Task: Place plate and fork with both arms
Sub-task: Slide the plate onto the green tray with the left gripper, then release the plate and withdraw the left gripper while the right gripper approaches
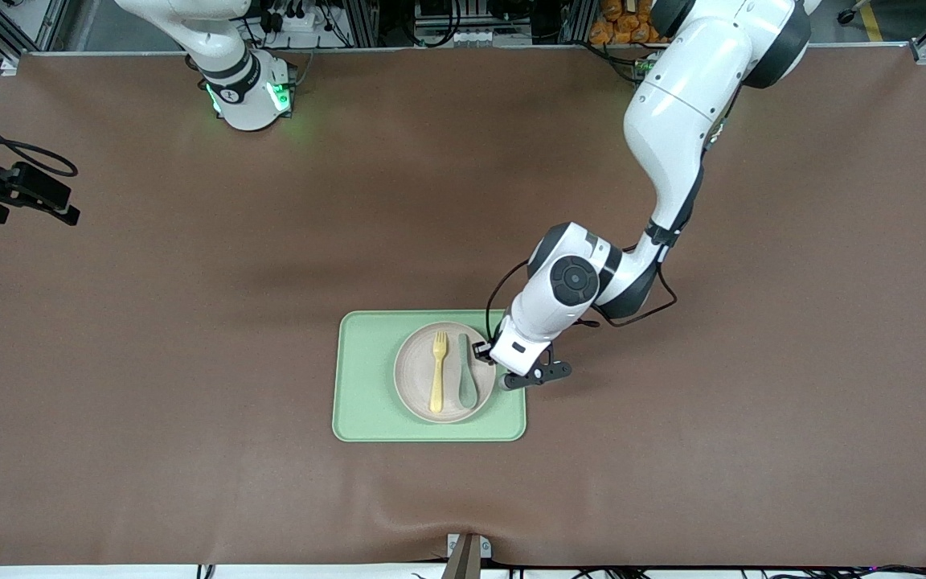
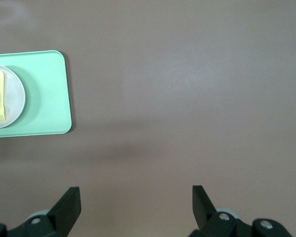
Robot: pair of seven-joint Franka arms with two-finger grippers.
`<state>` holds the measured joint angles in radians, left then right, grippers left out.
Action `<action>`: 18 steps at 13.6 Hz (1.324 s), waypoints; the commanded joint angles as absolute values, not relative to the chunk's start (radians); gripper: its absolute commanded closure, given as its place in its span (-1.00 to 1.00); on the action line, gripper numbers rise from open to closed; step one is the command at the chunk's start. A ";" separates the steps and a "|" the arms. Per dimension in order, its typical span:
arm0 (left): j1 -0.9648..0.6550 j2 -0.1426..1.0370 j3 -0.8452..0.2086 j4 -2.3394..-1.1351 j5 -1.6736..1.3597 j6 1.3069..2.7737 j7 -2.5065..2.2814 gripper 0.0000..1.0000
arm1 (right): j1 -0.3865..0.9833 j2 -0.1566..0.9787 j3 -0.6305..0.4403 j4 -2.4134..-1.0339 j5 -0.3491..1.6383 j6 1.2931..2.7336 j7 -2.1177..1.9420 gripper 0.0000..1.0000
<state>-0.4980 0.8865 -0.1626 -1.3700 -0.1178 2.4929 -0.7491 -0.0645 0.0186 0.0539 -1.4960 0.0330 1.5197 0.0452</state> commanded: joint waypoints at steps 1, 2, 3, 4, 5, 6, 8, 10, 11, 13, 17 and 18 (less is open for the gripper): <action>-0.511 0.902 -0.155 -1.350 -0.124 2.503 -0.738 1.00 | -0.077 0.025 0.061 -1.483 0.034 1.509 0.035 -1.00; -0.511 0.910 -0.155 -1.348 -0.124 2.505 -0.738 1.00 | -0.077 0.025 0.061 -1.482 0.034 1.511 0.035 -1.00; -0.511 0.911 -0.155 -1.348 -0.126 2.508 -0.742 0.57 | -0.077 0.025 0.061 -1.483 0.034 1.509 0.035 -1.00; -0.508 0.910 -0.155 -1.348 -0.129 2.508 -0.752 -0.75 | -0.077 0.025 0.061 -1.483 0.034 1.509 0.035 -1.00; -0.512 0.902 -0.155 -1.351 -0.124 2.508 -0.743 -1.00 | -0.077 0.025 0.061 -1.483 0.034 1.509 0.035 -1.00; -0.511 0.891 -0.155 -1.351 -0.121 2.508 -0.742 -1.00 | -0.077 0.025 0.061 -1.485 0.034 1.509 0.034 -1.00; -0.500 0.844 -0.153 -1.370 -0.120 2.494 -0.742 -1.00 | -0.077 0.025 0.063 -1.485 0.035 1.511 0.034 -1.00; -0.471 0.767 -0.152 -1.379 -0.120 2.375 -0.739 -1.00 | -0.071 0.028 0.064 -1.480 0.072 1.520 0.035 -1.00; -0.442 0.726 -0.152 -1.381 -0.120 2.306 -0.727 -1.00 | -0.064 0.029 0.064 -1.480 0.092 1.525 0.035 -1.00; -0.367 0.649 -0.152 -1.393 -0.120 2.174 -0.666 -1.00 | -0.049 0.040 0.071 -1.483 0.126 1.525 0.035 -1.00; -0.195 0.531 -0.150 -1.462 -0.120 1.990 -0.542 -1.00 | 0.075 0.098 0.069 -1.479 0.140 1.566 0.043 -1.00; -0.143 0.499 -0.152 -1.492 -0.115 1.958 -0.500 -1.00 | 0.101 0.113 0.069 -1.479 0.140 1.595 0.049 -1.00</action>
<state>-0.2185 0.5743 -0.1407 -1.3963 -0.1175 1.9934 -0.5582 0.0609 0.0775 0.0760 -1.4977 0.1190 1.5641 0.0417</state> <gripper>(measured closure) 0.000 0.000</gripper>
